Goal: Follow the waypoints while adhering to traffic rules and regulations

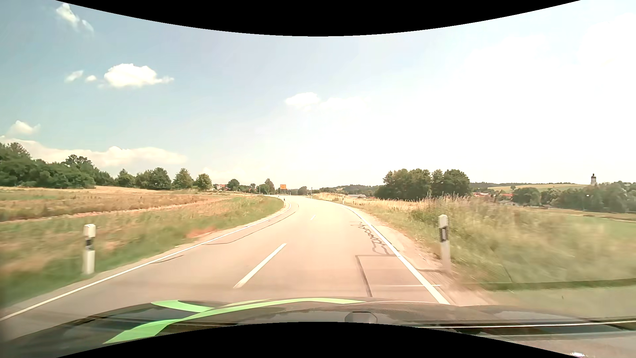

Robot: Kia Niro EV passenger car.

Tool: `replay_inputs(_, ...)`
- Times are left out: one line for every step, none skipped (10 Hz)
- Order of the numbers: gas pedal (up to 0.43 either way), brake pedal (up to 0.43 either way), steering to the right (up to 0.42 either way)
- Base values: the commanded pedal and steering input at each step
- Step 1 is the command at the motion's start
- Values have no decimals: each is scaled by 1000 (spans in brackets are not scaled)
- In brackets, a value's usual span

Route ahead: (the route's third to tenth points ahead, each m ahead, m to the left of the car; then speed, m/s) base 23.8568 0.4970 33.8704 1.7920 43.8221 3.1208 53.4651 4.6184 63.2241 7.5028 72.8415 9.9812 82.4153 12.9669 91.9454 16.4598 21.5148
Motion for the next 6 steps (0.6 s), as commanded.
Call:
replay_inputs(59,0,-3)
replay_inputs(67,0,-4)
replay_inputs(79,0,-5)
replay_inputs(79,0,-8)
replay_inputs(79,0,-13)
replay_inputs(79,0,-20)
